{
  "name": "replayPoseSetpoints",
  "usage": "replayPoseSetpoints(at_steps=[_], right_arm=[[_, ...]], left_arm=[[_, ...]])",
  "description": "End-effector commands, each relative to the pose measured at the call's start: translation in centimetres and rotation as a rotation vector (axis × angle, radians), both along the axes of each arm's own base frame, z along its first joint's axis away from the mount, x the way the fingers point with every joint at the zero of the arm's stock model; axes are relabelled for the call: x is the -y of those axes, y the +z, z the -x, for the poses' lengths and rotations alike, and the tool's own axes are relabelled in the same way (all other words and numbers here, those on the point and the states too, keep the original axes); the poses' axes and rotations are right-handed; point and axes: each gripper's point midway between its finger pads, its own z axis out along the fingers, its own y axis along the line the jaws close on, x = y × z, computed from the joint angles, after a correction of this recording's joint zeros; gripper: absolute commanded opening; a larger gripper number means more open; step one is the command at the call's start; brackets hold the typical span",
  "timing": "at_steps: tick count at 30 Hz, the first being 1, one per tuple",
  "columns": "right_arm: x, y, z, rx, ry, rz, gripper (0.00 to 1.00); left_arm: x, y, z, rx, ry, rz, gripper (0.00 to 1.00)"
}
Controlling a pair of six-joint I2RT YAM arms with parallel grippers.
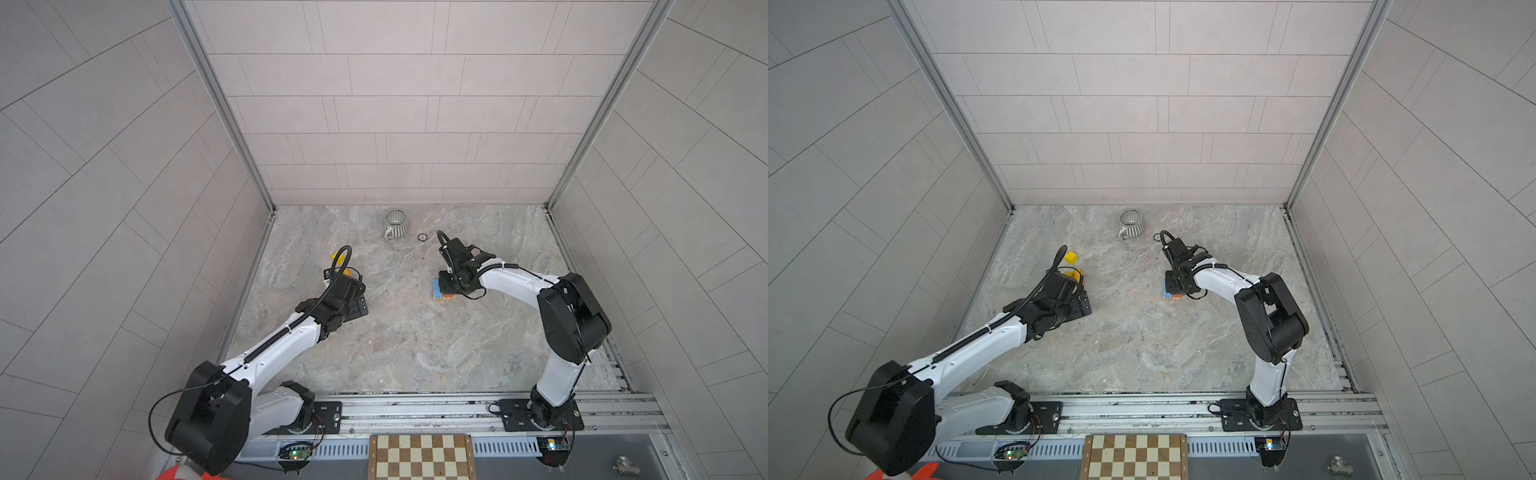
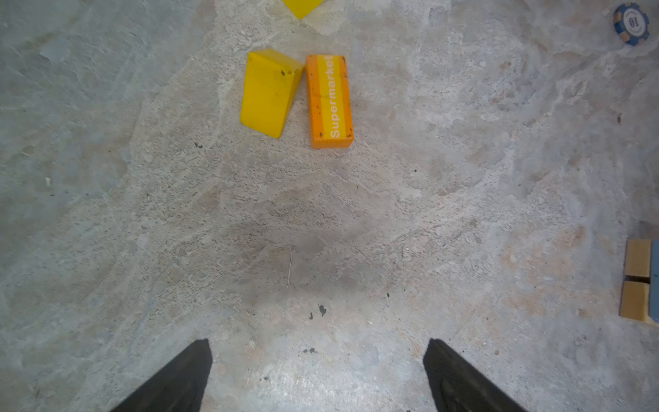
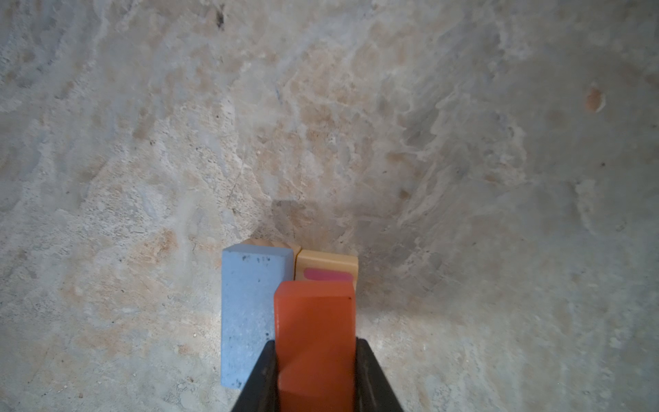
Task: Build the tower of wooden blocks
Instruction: 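Lower the orange-red block against the cube square and open the right gripper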
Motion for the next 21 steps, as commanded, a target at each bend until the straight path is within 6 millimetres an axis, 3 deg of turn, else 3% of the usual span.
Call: replayPoseSetpoints(at_steps=[1,21], right_arm=[[0.1,0.1,-0.3,-0.001,-0.023,-0.001,0.28],[0.1,0.9,-0.2,0.012,-0.030,-0.013,0.40]], left_arm=[[-0.3,-0.3,0.0,-0.003,0.002,-0.011,1.00],[0.2,0.8,0.2,0.000,-0.011,0.019,1.00]])
